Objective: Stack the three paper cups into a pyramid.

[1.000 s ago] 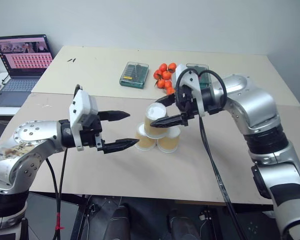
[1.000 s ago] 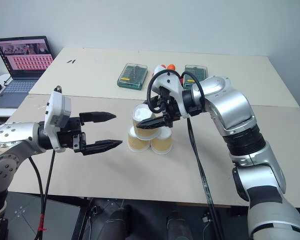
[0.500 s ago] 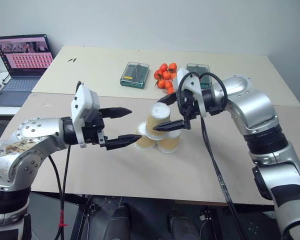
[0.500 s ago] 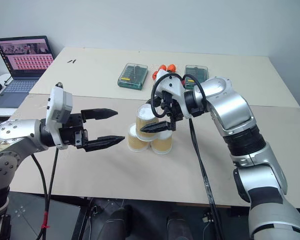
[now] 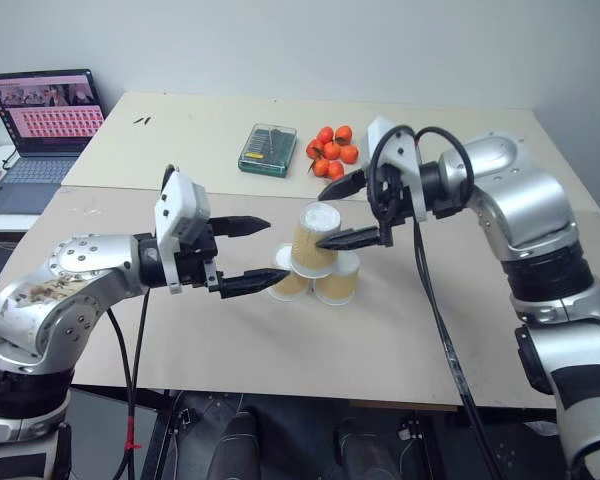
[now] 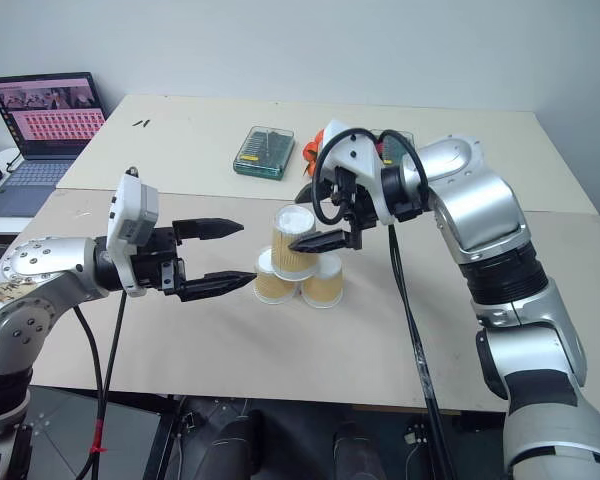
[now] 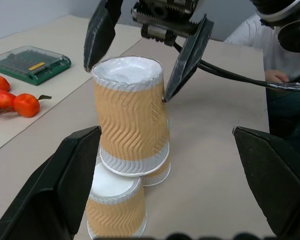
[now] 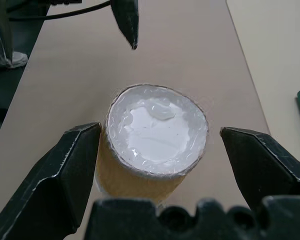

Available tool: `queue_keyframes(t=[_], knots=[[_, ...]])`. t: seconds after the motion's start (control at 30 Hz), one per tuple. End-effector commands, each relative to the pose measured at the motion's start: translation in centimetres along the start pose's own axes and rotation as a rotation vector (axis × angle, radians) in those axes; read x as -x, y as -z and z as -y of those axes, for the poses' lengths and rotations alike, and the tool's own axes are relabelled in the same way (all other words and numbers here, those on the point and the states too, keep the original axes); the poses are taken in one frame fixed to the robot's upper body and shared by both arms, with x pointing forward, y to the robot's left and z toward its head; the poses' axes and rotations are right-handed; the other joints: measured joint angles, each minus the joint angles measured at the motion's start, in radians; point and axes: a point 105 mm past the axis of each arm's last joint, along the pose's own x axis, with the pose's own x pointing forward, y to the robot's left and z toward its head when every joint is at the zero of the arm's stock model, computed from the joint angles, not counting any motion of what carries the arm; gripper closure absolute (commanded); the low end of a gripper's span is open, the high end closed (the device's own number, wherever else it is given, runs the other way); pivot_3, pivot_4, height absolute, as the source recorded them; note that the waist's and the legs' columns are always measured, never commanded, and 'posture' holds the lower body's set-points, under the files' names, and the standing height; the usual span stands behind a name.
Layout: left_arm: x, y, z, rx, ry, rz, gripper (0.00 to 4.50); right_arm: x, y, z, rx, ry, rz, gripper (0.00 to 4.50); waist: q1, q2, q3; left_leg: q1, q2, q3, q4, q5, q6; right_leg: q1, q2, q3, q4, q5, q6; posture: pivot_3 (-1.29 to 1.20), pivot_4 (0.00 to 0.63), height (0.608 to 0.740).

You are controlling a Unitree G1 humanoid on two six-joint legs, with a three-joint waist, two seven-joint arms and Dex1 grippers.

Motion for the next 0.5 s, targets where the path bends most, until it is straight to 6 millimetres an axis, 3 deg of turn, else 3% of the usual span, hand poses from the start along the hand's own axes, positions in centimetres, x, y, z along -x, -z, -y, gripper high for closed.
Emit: queue_keyframes(t=[0.03,0.5], knots=[[0.0,-1.1,0.12,-0.063,0.006,0.028,0.0,0.81,-1.76,0.33,0.039,0.026,0.047,0.05,0.0,0.0,0.0,0.0,0.0,0.0,0.0,0.0,0.0,0.0,0.0,0.0,0.0,0.0,0.0,0.0,0.15,0.732],[-0.1,-0.66,-0.07,-0.071,0.006,0.022,0.0,0.98,-2.34,-0.04,0.039,0.016,0.057,0.05,0.0,0.0,0.0,0.0,0.0,0.0,0.0,0.0,0.0,0.0,0.0,0.0,0.0,0.0,0.0,0.0,0.15,0.732]])
